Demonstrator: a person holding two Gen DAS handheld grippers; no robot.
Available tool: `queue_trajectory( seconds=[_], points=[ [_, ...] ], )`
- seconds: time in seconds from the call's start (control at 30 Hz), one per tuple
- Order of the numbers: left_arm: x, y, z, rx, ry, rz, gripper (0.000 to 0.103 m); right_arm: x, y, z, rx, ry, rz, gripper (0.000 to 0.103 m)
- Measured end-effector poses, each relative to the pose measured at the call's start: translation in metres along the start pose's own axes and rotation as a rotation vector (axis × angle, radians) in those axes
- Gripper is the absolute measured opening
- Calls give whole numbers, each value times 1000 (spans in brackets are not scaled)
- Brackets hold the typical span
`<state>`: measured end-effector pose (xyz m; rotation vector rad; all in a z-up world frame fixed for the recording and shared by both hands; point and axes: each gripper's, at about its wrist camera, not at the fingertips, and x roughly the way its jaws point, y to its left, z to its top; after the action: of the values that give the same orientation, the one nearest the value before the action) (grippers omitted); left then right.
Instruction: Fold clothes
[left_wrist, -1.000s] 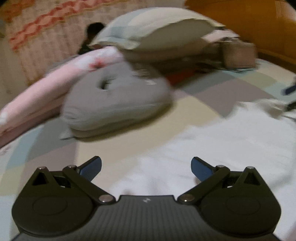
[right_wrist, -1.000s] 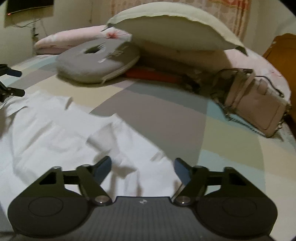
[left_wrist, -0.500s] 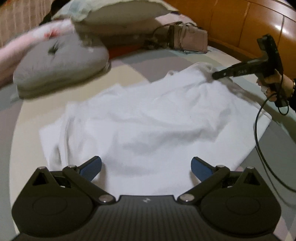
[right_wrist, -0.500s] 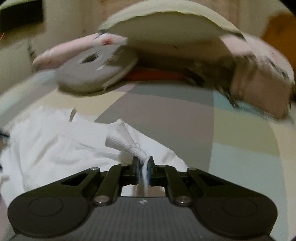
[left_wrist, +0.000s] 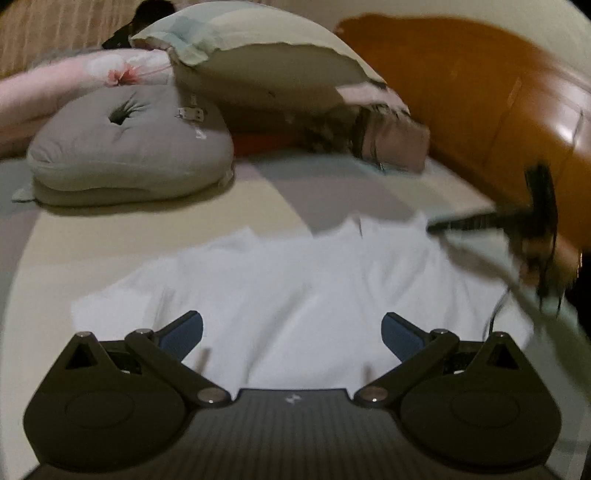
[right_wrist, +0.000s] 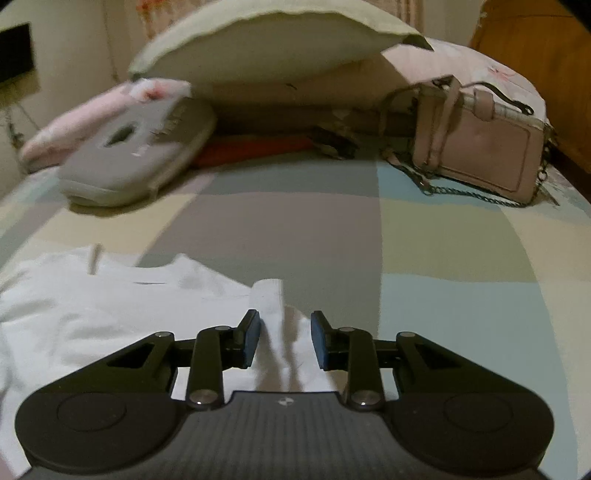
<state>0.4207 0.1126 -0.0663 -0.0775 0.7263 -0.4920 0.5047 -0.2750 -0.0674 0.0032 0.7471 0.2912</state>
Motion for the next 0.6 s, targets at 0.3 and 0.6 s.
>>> queue_trajectory(
  seconds=[0.3,0.6],
  points=[
    [54,59,10,-125,5,233,97,-34,24,-19,-63,-23,6,51],
    [3,27,19,-39,-58,138,97,-88,77,-66,-156,28,161,58]
  ],
)
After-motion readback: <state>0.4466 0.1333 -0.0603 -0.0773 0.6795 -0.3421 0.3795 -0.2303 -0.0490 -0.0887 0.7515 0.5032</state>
